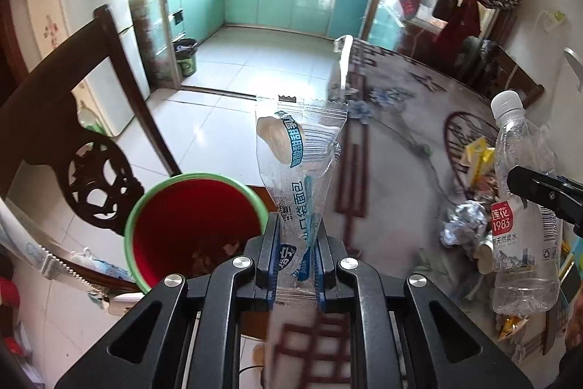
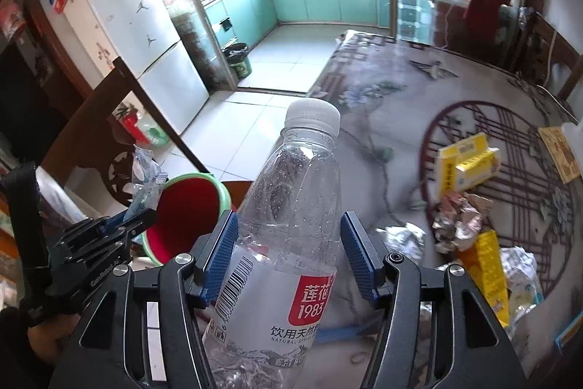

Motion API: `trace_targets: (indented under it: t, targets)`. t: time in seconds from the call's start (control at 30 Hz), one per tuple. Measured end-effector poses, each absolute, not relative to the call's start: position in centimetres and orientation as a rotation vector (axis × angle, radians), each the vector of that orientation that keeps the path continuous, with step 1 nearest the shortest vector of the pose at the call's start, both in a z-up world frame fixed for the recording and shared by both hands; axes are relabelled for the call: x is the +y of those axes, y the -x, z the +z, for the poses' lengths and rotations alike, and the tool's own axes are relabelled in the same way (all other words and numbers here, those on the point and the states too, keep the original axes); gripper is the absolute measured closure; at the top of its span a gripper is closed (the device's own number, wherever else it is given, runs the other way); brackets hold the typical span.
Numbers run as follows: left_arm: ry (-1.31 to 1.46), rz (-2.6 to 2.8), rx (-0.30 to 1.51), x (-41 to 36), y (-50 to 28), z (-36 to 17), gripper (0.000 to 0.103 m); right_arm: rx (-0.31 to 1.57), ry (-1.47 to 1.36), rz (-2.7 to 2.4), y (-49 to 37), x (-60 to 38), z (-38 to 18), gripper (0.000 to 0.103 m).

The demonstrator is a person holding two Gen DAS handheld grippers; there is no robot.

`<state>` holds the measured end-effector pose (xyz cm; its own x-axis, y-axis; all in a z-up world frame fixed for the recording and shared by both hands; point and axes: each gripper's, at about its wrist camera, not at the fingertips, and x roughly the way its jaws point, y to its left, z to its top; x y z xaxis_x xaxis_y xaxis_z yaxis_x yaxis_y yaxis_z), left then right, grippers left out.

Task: Collect trash
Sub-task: 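Carry bag and bottle to the red bucket and release both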

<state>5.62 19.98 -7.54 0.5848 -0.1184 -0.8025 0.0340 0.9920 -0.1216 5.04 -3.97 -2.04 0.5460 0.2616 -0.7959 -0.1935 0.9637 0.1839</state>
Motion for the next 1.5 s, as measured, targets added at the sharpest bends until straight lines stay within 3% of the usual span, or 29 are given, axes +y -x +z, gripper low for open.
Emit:
trace_targets:
  t: [0.9,0.97,1.0,1.03,1.1,1.5]
  targets:
    - [0.161,0.129,1.1,35.3,-9.3,-16.1,0.09,1.141,0.007,0.548,-12.0,13.0,-9.3,0.046]
    - [0.155,0.135,1.104,35.7,-9.6,-16.3,0.085,1.141,-0.001,0.561,-12.5,13.8,-9.5,0.042]
    - [0.153,0.145,1.112,35.9,-9.8,-16.5,0.077,1.137,-0.002,0.56,-12.6,14.0,-9.4,0.032]
    - [0.154,0.15,1.115,36.1,-9.9,-16.6,0.059,1.126,0.0,0.548,-12.6,14.1,-9.2,0.023]
    - [0.164,0.158,1.1,36.3,-9.9,-16.4,0.038,1.109,-0.003,0.544,-12.5,13.8,-8.6,0.021]
    - [0.123,0.056,1.085,30.6,-9.4,-14.9,0.037,1.077,-0.033,0.383,-8.8,5.4,-6.6,0.021]
